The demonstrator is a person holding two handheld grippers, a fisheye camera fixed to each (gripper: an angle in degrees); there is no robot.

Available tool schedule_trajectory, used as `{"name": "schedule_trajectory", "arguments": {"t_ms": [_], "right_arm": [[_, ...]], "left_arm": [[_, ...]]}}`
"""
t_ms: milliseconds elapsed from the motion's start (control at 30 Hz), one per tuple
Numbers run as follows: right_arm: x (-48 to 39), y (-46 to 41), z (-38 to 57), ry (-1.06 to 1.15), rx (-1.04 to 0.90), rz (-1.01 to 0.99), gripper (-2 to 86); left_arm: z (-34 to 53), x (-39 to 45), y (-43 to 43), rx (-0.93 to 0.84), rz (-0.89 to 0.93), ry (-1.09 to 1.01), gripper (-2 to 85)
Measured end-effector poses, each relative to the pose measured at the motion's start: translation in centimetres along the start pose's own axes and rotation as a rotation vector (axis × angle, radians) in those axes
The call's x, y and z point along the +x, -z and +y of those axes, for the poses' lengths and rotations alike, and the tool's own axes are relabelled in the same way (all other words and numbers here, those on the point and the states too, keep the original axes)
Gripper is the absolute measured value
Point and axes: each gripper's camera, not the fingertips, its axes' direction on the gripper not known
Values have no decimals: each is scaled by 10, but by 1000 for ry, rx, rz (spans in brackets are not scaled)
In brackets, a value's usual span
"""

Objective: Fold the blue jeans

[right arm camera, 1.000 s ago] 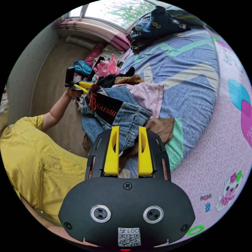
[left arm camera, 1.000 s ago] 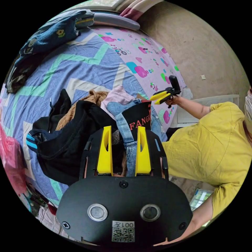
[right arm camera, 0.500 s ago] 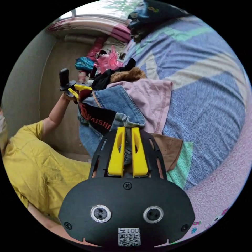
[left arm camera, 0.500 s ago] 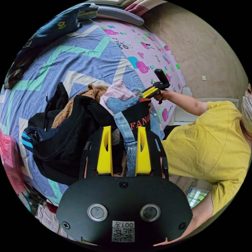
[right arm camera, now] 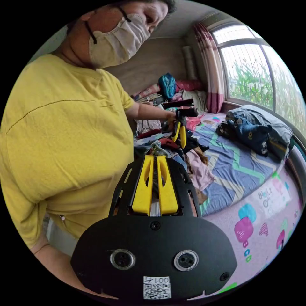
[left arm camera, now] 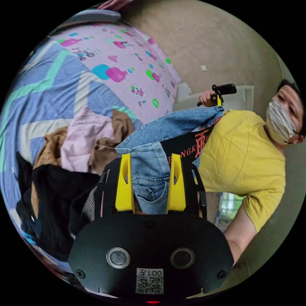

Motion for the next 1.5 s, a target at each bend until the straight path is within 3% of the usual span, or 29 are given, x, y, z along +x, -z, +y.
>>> {"name": "schedule_trajectory", "arguments": {"t_ms": [167, 400, 533, 833, 933, 1067, 1167, 1333, 1500], "right_arm": [[-68, 9, 44, -109, -28, 20, 10], [-132, 27, 91, -214, 23, 56, 10], [-155, 34, 101, -229, 46, 62, 10], [-205, 61, 103, -192, 55, 93, 10], [-218, 73, 102, -179, 58, 103, 9], [-237, 89, 99, -151, 72, 112, 9], [-251, 97, 96, -125, 49, 115, 9], [-272, 109, 93, -112, 49, 103, 9], [-303, 125, 81, -109, 30, 167, 9]], "left_arm": [[-58, -4, -68, -304, 32, 5, 135], [-78, -9, -90, -271, -86, 74, 119], [-85, 8, -134, -371, -233, 38, 126], [-93, 38, -235, -519, -309, -8, 96], [-85, 51, -246, -488, -241, -16, 7], [-66, 76, -246, -389, -241, -16, -10], [-54, 89, -250, -361, -259, 31, 4], [-33, 91, -276, -443, -259, 89, 114], [-9, 95, -317, -509, 32, 80, 107]]}}
